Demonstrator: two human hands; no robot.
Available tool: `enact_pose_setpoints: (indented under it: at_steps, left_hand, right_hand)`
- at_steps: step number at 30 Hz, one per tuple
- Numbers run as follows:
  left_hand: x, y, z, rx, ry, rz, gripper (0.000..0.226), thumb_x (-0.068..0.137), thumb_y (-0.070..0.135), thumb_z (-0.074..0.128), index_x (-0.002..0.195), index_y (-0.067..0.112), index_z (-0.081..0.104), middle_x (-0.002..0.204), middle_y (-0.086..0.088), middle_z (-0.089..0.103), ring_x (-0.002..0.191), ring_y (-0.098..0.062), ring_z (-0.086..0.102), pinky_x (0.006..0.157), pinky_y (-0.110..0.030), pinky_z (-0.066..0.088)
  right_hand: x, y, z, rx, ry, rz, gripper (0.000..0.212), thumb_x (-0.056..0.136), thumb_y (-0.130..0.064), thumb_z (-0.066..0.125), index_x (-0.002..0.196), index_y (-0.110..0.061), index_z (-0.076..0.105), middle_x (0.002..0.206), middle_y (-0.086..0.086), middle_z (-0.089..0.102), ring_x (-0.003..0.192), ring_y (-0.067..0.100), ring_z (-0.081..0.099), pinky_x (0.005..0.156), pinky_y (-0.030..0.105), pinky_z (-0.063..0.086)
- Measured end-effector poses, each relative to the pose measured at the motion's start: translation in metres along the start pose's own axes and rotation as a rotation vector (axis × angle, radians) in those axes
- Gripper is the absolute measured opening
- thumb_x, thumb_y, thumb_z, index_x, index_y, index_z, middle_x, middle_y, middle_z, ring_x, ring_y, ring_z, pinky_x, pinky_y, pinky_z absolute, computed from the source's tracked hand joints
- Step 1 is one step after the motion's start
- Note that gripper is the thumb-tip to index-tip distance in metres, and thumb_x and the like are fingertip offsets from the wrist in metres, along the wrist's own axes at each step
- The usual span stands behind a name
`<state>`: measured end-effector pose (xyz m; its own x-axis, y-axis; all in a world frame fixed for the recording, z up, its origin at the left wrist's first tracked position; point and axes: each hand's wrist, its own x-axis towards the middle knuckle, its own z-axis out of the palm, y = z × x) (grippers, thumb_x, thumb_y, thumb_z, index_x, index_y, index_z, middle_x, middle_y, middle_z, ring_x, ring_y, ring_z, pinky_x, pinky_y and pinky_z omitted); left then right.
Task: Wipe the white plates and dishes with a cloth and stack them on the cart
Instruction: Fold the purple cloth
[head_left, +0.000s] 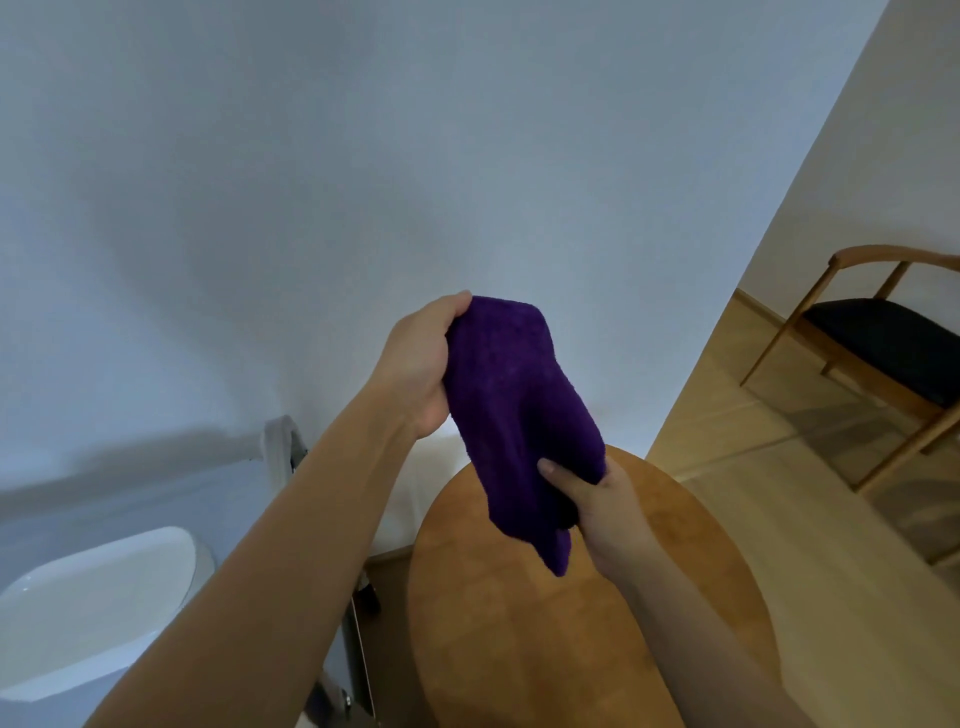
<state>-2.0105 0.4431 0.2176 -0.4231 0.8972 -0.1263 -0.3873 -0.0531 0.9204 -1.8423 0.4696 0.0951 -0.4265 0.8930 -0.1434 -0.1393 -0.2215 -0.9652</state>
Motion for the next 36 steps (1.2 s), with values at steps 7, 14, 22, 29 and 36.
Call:
enact_pose_setpoints:
  at_steps: [7,14,22,29,36]
  left_hand:
    - [0.009,0.013,-0.021,-0.292,0.032,0.003,0.028,0.095,0.028,0.050,0.097,0.006,0.067,0.088,-0.008,0.074,0.080,-0.020,0.072,0.063,-0.031,0.058]
    - [0.007,-0.062,-0.048,-0.467,-0.143,-0.358,0.085,0.073,0.065,0.051,0.133,0.005,0.049,0.124,-0.017,0.062,0.111,-0.032,0.061,0.090,-0.045,0.048]
    - [-0.028,-0.113,-0.061,-0.437,-0.343,-0.658,0.102,0.059,0.076,0.058,0.132,0.007,0.043,0.127,-0.015,0.061,0.118,-0.036,0.056,0.094,-0.048,0.047]
    - [-0.032,-0.090,-0.079,-0.035,-0.232,-0.618,0.047,0.078,0.034,0.061,0.118,0.011,0.057,0.108,-0.010,0.068,0.093,-0.025,0.068,0.081,-0.036,0.051]
    - [-0.030,-0.070,-0.099,0.267,0.005,-0.271,0.033,0.082,-0.003,0.060,0.108,0.018,0.062,0.114,-0.013,0.060,0.103,-0.028,0.060,0.069,-0.030,0.055]
  right_hand:
    - [-0.007,-0.030,-0.013,0.042,-0.170,0.074,0.034,0.075,-0.026,0.072,0.106,-0.012,0.067,0.105,0.010,0.069,0.103,0.029,0.063,0.076,0.034,0.056]
    - [-0.012,-0.049,0.011,0.707,-0.561,0.222,0.048,0.073,-0.018,0.079,0.114,0.001,0.065,0.113,0.019,0.065,0.106,0.029,0.063,0.085,0.038,0.054]
    - [-0.013,-0.036,0.010,0.784,-0.422,0.346,0.038,0.064,-0.017,0.084,0.097,-0.002,0.072,0.088,0.011,0.070,0.085,0.023,0.069,0.074,0.033,0.057]
    - [-0.012,-0.043,0.009,0.334,-0.307,0.252,0.036,0.078,-0.025,0.064,0.110,-0.010,0.066,0.110,0.015,0.067,0.103,0.028,0.065,0.075,0.035,0.055]
    - [0.005,-0.047,-0.002,-0.416,-0.036,0.178,0.012,0.090,-0.017,0.059,0.097,-0.011,0.066,0.094,0.007,0.071,0.092,0.024,0.065,0.082,0.040,0.055]
